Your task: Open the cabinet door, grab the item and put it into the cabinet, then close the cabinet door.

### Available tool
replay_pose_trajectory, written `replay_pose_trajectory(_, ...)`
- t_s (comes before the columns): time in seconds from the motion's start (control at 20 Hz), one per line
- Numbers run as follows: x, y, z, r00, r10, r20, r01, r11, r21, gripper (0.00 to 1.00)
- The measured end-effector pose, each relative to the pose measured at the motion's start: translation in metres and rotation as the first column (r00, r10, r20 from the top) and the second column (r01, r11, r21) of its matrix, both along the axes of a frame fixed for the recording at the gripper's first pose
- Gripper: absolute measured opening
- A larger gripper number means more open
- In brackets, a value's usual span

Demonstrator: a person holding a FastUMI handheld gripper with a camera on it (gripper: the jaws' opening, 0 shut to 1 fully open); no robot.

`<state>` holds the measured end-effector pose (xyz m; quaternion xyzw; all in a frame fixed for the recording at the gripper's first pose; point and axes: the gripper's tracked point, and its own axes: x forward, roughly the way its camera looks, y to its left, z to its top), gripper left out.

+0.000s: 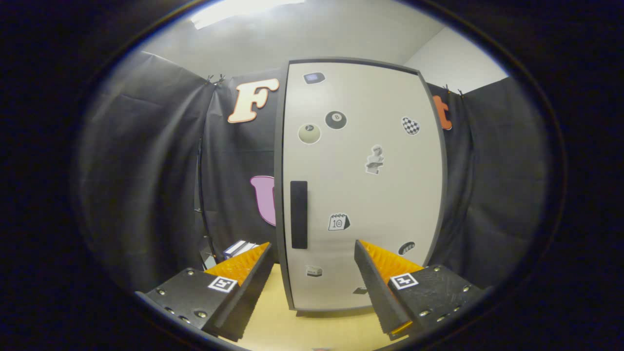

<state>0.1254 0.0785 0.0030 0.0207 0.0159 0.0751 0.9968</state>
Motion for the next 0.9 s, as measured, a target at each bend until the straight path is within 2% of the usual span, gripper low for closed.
replay_pose_trajectory(0.15, 0.026, 0.014, -0.002, 1.0, 0.016, 0.004, -0.016, 1.0, -0.01, 0.98)
replay_pose_trajectory(0.5, 0.086, 0.035, -0.008, 1.0, 0.024, -0.009, -0.024, 0.999, 0.023, 0.84)
replay_pose_trajectory(0.75, 0.112, 0.042, -0.015, 1.0, 0.008, -0.011, -0.007, 1.0, 0.026, 0.74)
replay_pose_trajectory(0.85, 0.12, 0.042, -0.014, 1.0, -0.003, -0.009, 0.003, 0.999, 0.034, 0.74)
replay_pose_trajectory(0.9, 0.12, 0.04, -0.013, 1.0, -0.016, 0.0, 0.016, 0.999, 0.039, 0.66)
